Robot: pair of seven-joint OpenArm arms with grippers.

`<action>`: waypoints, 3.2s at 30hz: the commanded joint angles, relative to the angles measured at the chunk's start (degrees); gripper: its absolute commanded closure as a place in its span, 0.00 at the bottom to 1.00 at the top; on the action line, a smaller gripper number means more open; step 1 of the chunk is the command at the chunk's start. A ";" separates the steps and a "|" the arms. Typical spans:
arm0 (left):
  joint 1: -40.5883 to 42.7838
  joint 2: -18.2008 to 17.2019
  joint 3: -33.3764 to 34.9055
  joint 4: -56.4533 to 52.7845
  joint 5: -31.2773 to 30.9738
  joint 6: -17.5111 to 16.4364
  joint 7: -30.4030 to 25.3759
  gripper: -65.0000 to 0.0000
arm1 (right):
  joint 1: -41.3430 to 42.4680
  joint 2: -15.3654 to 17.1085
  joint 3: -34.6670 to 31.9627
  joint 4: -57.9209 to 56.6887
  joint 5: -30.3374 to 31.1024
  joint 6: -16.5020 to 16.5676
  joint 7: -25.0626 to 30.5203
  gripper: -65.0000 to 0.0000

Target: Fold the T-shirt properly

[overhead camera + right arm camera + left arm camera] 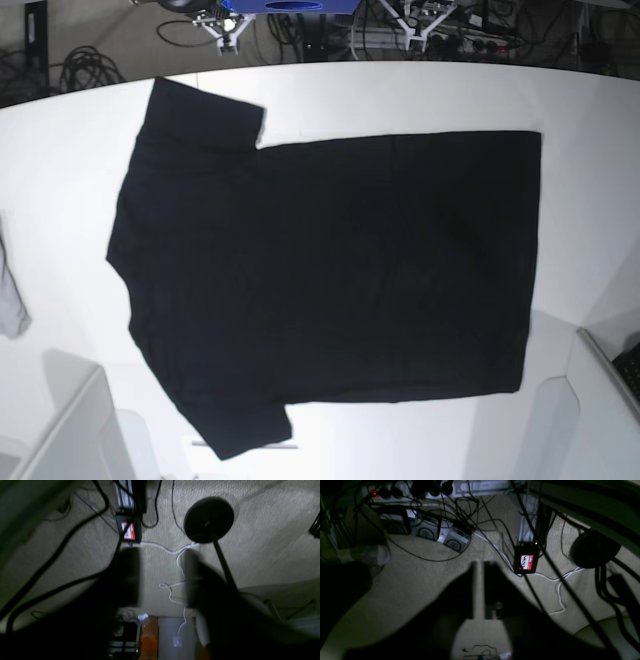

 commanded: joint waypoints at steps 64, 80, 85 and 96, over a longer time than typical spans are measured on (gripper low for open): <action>41.82 -11.49 0.12 23.55 -7.02 0.23 -59.79 1.00 | -49.12 -1.12 9.09 74.37 0.08 -0.34 -7.11 1.00; 55.80 -16.58 0.65 49.05 -23.73 0.23 -71.04 1.00 | -57.83 -1.20 9.35 94.86 0.08 -0.43 -6.76 1.00; 60.81 -19.84 0.38 59.95 -26.54 0.23 -70.96 1.00 | -56.24 -3.67 14.19 99.96 -0.01 -0.43 -7.11 1.00; 61.87 -18.43 -6.12 71.90 -26.45 0.41 -69.20 1.00 | -46.93 -4.54 17.62 109.89 0.16 -0.17 -12.91 1.00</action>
